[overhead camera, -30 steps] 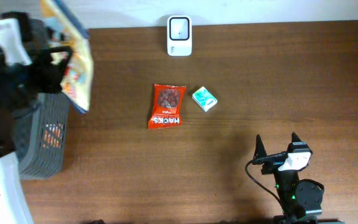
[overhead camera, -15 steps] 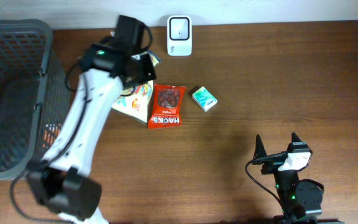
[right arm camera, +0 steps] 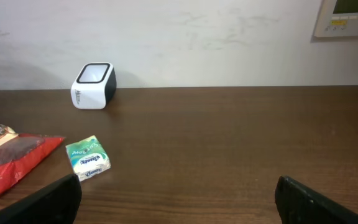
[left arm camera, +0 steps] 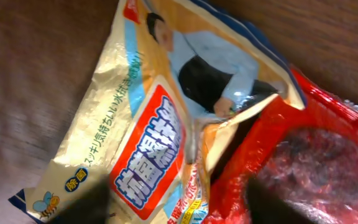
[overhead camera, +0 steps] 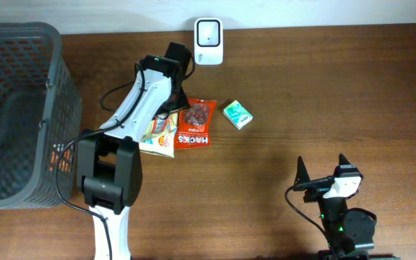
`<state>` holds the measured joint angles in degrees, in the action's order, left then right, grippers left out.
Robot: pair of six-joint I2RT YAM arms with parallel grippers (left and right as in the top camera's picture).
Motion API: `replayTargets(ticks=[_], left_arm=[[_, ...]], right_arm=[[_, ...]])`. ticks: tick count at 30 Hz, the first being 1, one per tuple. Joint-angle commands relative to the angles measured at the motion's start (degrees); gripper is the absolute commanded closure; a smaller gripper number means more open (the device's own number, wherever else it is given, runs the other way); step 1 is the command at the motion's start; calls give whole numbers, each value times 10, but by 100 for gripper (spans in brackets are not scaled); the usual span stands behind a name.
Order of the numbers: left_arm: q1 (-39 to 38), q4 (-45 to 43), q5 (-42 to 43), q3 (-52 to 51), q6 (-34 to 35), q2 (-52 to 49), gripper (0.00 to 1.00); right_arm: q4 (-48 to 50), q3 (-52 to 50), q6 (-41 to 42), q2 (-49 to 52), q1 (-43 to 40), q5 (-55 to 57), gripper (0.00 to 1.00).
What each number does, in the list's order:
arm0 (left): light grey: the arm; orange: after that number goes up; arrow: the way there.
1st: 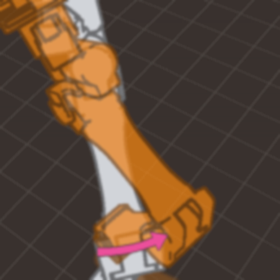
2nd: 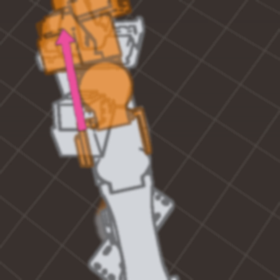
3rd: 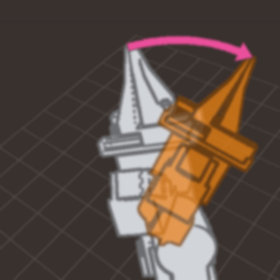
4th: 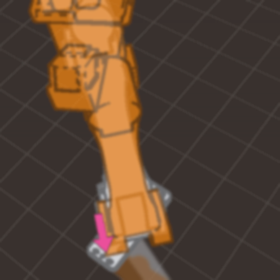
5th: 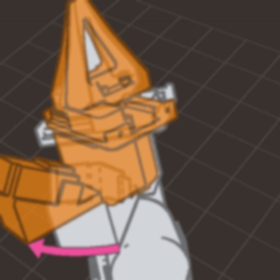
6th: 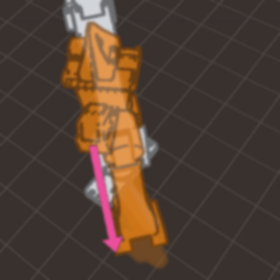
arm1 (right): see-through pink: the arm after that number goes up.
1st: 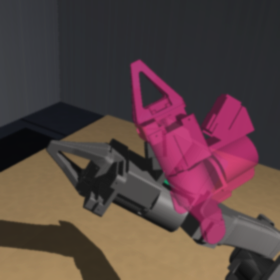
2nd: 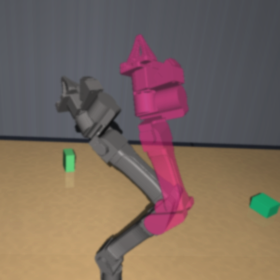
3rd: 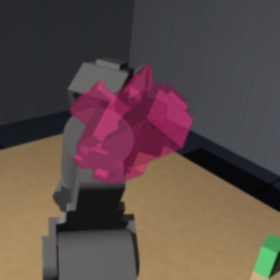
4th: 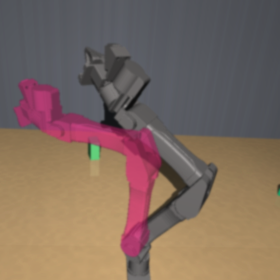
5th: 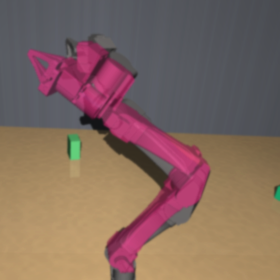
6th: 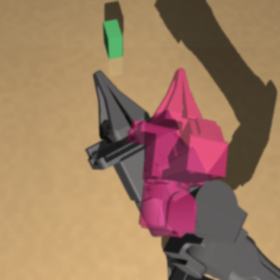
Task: Scan the item barcode
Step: 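Place the yellow snack bag on the table left of the red bag, then reach the left gripper into the basket and grasp the orange tissue pack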
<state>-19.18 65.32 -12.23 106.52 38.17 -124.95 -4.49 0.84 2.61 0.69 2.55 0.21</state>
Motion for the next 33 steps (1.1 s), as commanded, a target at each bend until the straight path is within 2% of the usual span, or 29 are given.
replayTargets(ticks=[1, 4, 8, 10, 11, 13, 16, 19, 23, 27, 28, 33], left_arm=[[3, 40, 7, 96, -85, 2, 1], [19, 137, 7, 256, -92, 2, 1], [53, 269, 6, 511, -169, 3, 1], [83, 314, 7, 613, -171, 3, 1], [102, 314, 26, 650, -205, 10, 1], [148, 314, 32, 684, -214, 44, 1], [227, 314, 32, 682, -248, 95, 1], [325, 314, 32, 675, -250, 125, 1], [449, 314, 32, 602, -251, 125, 0], [529, 274, 50, 363, -250, 124, 12], [536, 246, 58, 285, -250, 124, 12], [539, 126, 61, 16, -250, 124, 12]], right_arm=[[-2, -5, 0, -3, -3, 5, 2], [-2, -5, 0, -3, -3, 5, 2], [-2, -5, 0, -3, -3, 5, 2], [-2, -5, 0, -3, -3, 5, 2], [-2, -5, 0, -3, -3, 5, 2], [-2, -5, 0, -3, -3, 5, 2], [-2, -5, 0, -3, -3, 5, 2], [-2, -5, 0, -3, -3, 5, 2], [-2, -5, 0, -3, -3, 5, 2], [-2, -5, 0, -3, -3, 5, 2], [-2, -5, 0, -3, -3, 5, 2], [-2, -5, 0, -3, -3, 5, 1]])
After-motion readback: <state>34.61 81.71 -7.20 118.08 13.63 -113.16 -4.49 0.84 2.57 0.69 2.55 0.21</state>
